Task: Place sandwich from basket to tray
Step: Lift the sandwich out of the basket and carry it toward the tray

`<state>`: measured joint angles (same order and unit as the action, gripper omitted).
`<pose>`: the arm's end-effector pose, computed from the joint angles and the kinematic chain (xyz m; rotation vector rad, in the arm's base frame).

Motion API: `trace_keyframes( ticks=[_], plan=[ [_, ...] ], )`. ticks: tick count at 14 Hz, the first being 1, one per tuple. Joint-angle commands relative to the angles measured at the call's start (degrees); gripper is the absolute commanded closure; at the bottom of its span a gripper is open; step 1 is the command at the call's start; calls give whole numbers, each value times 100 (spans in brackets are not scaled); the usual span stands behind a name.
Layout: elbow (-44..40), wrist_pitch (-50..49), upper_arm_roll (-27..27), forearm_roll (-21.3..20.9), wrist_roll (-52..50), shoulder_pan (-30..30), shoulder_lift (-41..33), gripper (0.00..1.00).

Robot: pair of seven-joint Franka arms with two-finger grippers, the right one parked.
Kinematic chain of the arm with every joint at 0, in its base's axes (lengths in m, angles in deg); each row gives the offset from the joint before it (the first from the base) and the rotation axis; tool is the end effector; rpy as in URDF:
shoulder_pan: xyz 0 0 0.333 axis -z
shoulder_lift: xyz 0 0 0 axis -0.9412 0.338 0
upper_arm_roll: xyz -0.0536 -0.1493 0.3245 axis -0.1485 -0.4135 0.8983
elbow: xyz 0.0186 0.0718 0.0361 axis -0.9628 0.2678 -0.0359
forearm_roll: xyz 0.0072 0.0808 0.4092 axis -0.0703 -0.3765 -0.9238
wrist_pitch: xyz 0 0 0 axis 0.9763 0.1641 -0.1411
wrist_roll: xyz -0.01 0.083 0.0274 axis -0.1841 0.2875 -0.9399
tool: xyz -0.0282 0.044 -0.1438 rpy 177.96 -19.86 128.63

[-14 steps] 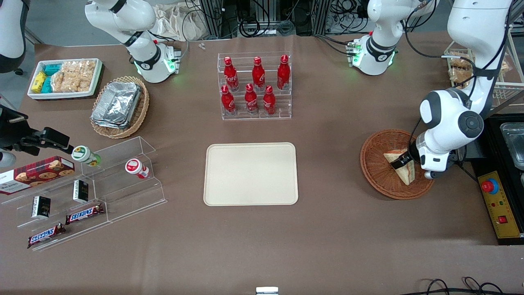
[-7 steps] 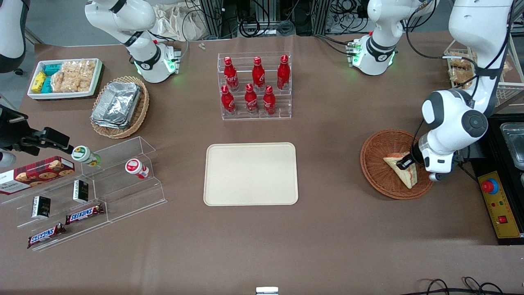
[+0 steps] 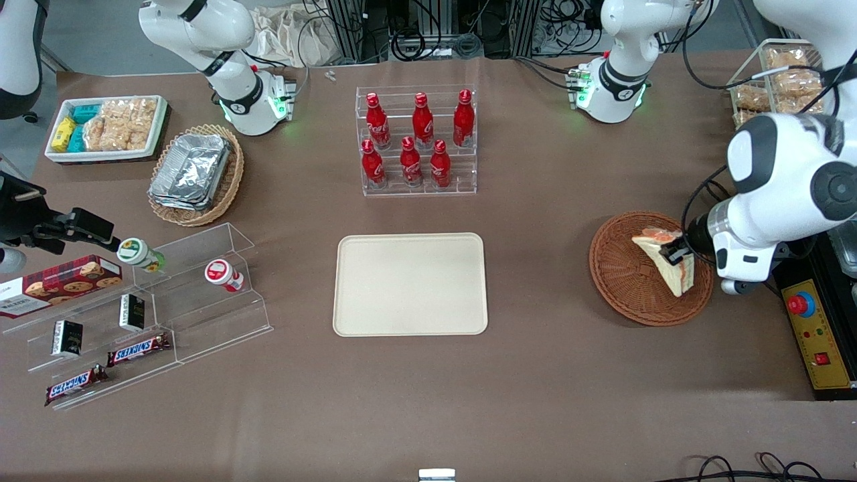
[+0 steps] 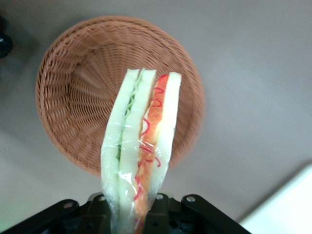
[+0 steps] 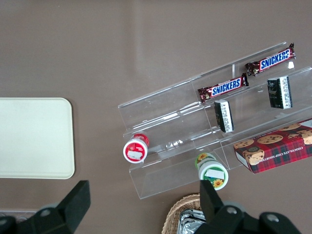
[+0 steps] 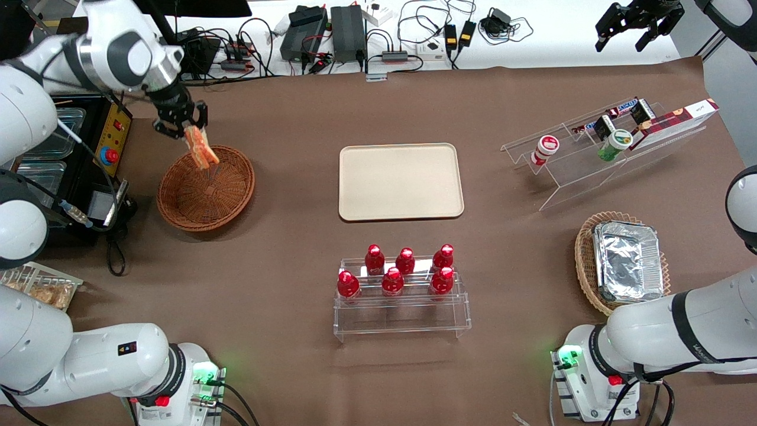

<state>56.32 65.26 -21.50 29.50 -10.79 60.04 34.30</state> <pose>0.6025 -0.0692 0.4348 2.9675 0.9363 -0.2513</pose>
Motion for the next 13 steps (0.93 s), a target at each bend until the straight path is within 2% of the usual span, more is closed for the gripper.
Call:
trace_keyframes(
  ticks=[1,2,4,6,8,9,13],
  plan=[
    [-909,-629,-611,-48,-171,106,151,100],
    [-1006,-620,-839,-57,-109,211,186,100],
    [-1392,-611,-1157,-546,-169,771,606,100],
    [-1622,-515,-1141,-751,-764,1561,1151,100],
    [-1728,-157,-1149,-1311,-1188,2020,1713,100],
    [-1771,98,-1149,-1436,-1294,2283,2012,100],
    [-2053,960,-1123,-1744,-1400,2785,3006,100]
  ],
)
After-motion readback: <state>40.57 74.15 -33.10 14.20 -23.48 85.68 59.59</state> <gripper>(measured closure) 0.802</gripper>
